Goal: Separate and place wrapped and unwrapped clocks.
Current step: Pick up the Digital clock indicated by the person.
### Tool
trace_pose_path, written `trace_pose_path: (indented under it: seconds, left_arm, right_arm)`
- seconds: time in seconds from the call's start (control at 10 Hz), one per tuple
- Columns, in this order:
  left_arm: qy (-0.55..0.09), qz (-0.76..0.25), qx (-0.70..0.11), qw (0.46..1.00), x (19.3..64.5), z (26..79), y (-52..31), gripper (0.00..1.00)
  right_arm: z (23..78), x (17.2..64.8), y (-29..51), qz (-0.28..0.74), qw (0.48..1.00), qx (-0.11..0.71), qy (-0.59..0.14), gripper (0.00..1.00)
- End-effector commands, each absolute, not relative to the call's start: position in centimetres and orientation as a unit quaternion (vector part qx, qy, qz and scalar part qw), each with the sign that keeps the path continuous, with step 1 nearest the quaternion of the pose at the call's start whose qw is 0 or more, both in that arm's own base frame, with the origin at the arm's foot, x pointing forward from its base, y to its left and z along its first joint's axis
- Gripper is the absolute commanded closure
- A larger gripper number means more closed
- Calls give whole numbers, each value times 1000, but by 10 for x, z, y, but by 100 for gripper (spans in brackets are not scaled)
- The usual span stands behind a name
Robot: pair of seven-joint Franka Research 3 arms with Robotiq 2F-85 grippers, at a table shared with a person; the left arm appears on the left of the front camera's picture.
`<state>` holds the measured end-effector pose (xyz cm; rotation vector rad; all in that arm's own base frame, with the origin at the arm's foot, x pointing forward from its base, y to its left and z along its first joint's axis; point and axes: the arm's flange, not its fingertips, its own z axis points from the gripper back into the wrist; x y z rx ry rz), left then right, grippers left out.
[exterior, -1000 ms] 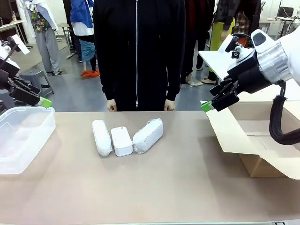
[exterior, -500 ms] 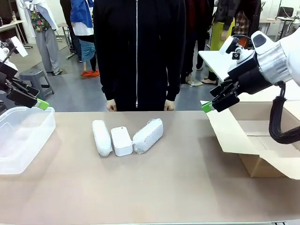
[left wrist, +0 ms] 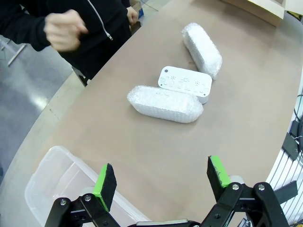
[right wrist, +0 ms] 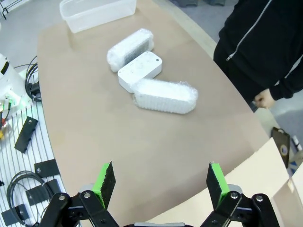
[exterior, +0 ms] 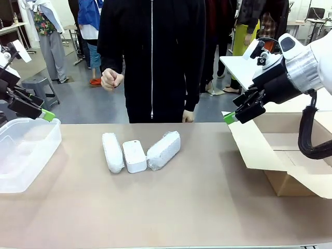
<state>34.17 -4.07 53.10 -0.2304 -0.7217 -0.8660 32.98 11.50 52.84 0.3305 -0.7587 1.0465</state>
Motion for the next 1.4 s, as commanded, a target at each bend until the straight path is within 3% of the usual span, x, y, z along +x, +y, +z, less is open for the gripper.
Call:
trace_pose_path:
  seconds: [0.0,1.3]
  left_arm:
    - [-342,-407,-111,840,342,531,-40,0]
    - [-342,-407,-111,840,342,531,-40,0]
  right_arm:
    - [529,330,114,485,784,162,-353,0]
    - [529,330,114,485,784,162,-353,0]
